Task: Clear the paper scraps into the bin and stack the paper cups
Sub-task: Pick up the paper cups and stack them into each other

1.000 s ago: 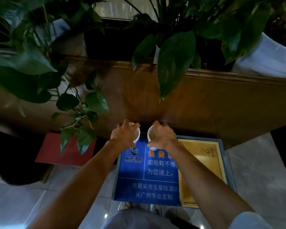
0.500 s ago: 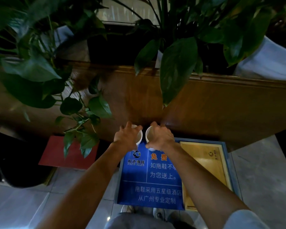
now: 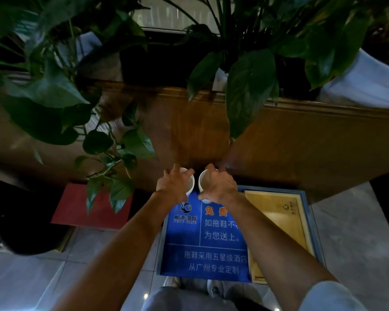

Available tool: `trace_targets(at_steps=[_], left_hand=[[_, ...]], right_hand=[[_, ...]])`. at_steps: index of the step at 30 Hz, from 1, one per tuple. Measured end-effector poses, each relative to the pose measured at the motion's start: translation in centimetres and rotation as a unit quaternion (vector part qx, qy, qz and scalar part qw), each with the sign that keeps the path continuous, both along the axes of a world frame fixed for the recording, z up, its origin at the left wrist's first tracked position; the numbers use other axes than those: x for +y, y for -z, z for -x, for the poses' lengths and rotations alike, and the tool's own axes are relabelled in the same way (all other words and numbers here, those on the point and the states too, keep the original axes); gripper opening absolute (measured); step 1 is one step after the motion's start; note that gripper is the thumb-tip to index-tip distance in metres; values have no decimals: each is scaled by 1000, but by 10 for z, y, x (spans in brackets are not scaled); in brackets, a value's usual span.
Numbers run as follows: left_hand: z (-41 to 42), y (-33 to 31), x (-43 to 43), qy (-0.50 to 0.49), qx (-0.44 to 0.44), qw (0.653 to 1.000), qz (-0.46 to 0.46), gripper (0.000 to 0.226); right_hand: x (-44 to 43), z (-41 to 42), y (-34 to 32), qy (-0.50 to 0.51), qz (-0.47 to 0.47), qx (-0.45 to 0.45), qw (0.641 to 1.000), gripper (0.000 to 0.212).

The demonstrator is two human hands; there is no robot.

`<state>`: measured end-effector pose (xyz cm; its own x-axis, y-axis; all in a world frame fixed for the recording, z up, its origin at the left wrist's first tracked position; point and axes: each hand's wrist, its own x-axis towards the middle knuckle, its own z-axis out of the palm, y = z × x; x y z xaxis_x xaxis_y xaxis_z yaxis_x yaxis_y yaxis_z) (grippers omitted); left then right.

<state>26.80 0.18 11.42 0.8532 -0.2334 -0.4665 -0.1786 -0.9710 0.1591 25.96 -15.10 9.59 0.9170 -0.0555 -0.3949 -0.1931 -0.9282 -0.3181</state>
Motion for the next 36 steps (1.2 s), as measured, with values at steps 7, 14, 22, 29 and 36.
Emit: trace_targets(at_steps=[7, 14, 22, 29, 36], left_hand=[[5, 1, 2, 38, -54, 998, 17, 111], [30, 14, 11, 63, -142, 987, 47, 67], [29, 19, 16, 98, -110, 989, 31, 81], [26, 13, 16, 92, -99, 991, 26, 74], [42, 5, 24, 51, -122, 988, 81, 61]], right_hand=[[-5, 3, -10, -48, -3, -8, 999, 114], [-2, 27, -9, -52, 23, -71, 996, 82], [5, 34, -6, -8, 14, -46, 999, 76], [5, 28, -14, -6, 13, -22, 1000, 86], [-6, 41, -21, -13, 1, -25, 1000, 95]])
